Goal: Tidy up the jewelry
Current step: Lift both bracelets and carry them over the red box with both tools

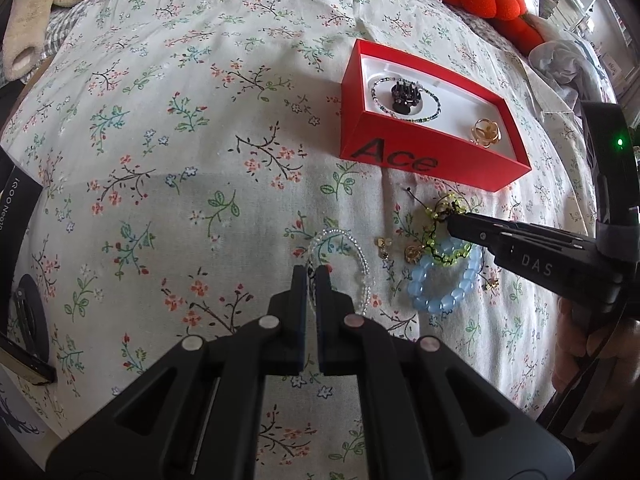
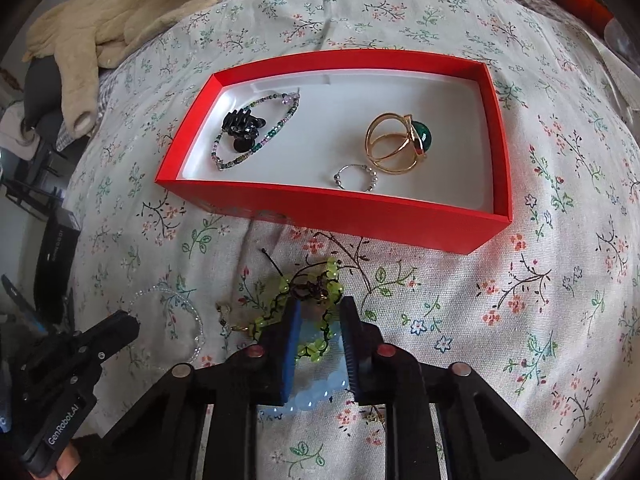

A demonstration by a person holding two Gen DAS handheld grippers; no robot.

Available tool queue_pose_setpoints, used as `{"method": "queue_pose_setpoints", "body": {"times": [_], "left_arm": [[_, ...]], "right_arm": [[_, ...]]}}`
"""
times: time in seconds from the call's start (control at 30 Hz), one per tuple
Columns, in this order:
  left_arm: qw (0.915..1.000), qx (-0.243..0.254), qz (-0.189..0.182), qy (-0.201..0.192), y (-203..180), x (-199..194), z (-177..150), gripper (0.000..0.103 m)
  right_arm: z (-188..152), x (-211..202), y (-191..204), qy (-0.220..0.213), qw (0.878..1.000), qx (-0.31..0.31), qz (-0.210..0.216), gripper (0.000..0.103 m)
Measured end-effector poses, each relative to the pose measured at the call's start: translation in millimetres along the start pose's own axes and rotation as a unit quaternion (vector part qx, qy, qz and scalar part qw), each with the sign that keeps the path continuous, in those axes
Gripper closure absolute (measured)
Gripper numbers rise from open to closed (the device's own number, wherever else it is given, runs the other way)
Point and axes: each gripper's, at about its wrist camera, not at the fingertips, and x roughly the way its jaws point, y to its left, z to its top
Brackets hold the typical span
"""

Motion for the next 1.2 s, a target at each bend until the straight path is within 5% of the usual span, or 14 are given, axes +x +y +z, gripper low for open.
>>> {"method": "queue_pose_setpoints", "body": {"times": [0.87,1.2], "left_arm": [[0.991,0.017,-0.069,-0.114,-37,-56,33,0.098],[0.9841,-0.023,-0.106,-0.14,-48,-40,67,0.098]], "right_arm": [[3,-98,-37,-0.115,0.991,0.037,0.056,0.092],[27,-112,-52,-0.154,0.983,0.056,0.084,0.092]]}}
